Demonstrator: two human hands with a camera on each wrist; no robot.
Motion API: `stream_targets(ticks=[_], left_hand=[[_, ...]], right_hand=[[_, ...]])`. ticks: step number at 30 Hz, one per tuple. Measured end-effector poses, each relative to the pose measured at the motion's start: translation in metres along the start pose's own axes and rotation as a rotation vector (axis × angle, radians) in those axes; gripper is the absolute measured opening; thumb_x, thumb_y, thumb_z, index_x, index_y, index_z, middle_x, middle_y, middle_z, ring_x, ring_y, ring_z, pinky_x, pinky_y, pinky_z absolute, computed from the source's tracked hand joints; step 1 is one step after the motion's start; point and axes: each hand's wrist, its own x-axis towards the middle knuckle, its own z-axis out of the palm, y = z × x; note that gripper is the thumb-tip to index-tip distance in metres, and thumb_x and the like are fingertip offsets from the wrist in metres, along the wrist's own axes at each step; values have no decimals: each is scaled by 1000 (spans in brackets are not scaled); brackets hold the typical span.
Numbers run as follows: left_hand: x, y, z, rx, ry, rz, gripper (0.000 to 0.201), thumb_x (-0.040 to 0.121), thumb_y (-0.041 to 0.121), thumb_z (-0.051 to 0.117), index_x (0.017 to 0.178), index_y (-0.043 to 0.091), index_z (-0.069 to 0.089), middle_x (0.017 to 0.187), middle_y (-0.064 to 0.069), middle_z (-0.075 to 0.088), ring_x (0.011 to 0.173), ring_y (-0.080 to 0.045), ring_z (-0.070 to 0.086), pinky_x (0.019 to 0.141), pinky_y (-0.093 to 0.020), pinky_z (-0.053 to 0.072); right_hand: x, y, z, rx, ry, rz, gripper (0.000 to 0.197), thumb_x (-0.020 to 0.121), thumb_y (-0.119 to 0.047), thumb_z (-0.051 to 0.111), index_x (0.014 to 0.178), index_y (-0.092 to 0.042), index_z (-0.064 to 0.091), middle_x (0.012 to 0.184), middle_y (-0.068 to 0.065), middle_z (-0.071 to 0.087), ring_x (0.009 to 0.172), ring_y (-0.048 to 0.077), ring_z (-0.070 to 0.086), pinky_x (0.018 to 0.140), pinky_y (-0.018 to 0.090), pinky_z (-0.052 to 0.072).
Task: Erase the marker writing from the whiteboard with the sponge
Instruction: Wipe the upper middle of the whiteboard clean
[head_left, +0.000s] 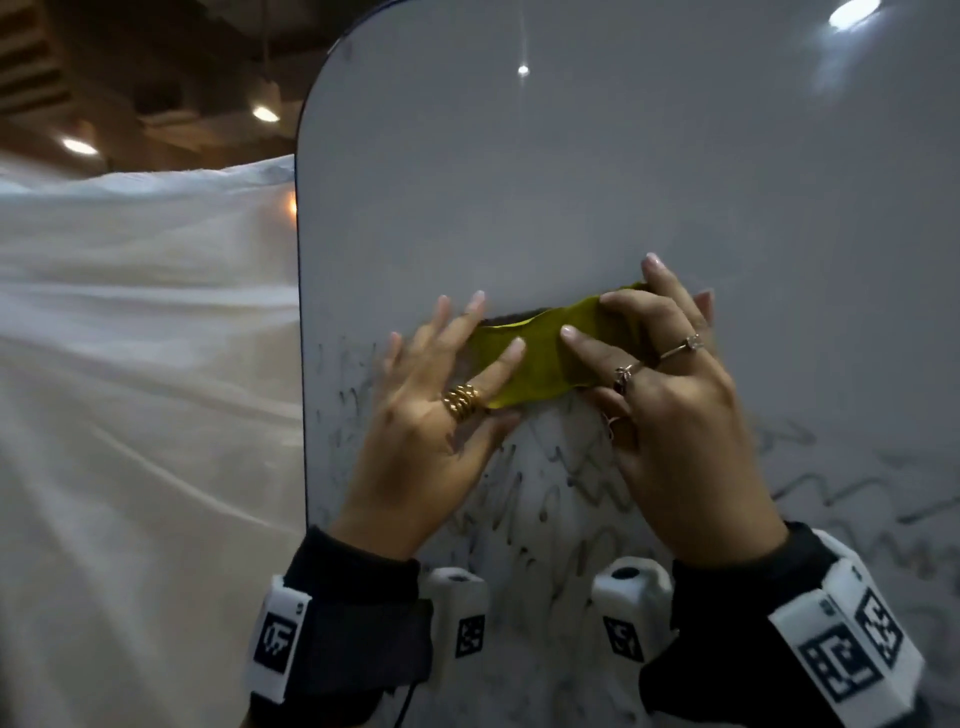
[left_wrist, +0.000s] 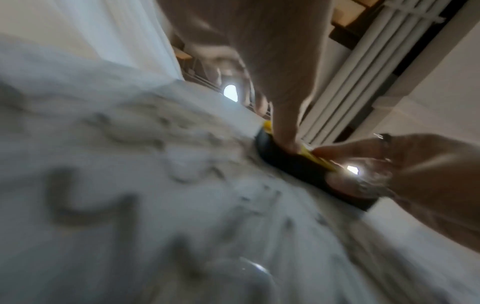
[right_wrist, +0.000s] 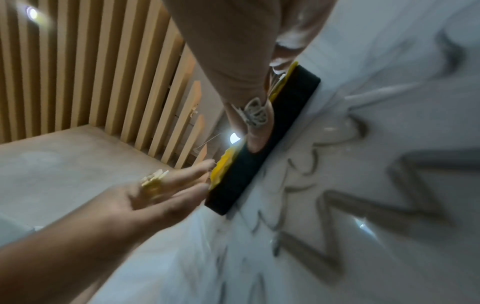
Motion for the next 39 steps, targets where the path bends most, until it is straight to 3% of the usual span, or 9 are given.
stream_targets(ticks=[3,7,11,17,22,24,27,34,39], left_hand=[[-13,-28,-21,72,213,-315,67,91,52,48,143,11,38,148,-17,35,136,-31,33,112,-45,28],[-37,-73,-32,-166,224,-710,66,94,45,29,151,14,19,151,-13,30,138,-24,30,113,-31,22],[-51,-108,-29,-605,43,-694,67,91,56,24,149,21,27,147,17,38,133,-4,38,113,-38,31],[-52,-107,-25,-1071,-48,-657,55,98,46,19,147,25,28,146,-3,43,135,-23,39,111,-54,29],[-50,-100,-30,-1263,-48,-707,64,83,67,28,132,33,52,120,12,65,113,-6,60,85,-20,51],[-51,-101,-30,-1395,-80,-719,60,85,56,15,113,41,66,110,12,70,104,-4,64,78,-19,52],[-54,-109,-28,-1538,-25,-756,59,87,65,30,134,33,48,129,3,61,118,-14,58,85,-25,51],[-53,-120,-31,-1438,-146,-789,55,98,49,9,139,26,37,123,5,64,113,-11,60,81,-22,52],[-53,-116,-35,-1372,-312,-762,53,102,31,-2,108,35,50,94,22,71,93,5,64,77,-12,50]], right_hand=[[6,0,1,38,9,11,31,82,-2,55,111,-4,68,127,23,52,128,37,40,110,54,27],[8,-7,1,-245,-34,-53,46,81,-6,54,123,-22,63,135,12,52,120,35,40,102,45,28],[7,-28,11,-452,-95,56,62,69,-11,51,125,-36,59,132,4,54,114,32,35,92,40,23],[5,-56,55,-432,-147,226,63,69,-18,55,129,-35,49,118,13,61,107,37,42,88,48,32],[15,-90,104,-507,-93,162,61,74,-27,67,133,-32,51,131,12,46,103,30,36,78,38,24],[19,-106,128,-523,-93,139,64,74,-24,71,133,-31,51,131,10,36,103,30,36,79,39,25],[24,-126,151,-552,-116,108,63,73,-24,71,133,-29,51,129,9,32,102,29,34,78,38,25],[0,-116,121,-592,-250,-12,52,76,-29,55,128,-26,57,126,10,48,94,29,38,73,39,26],[8,-94,84,-667,-195,56,54,77,-37,46,127,-20,57,121,15,53,92,30,36,68,38,22]])
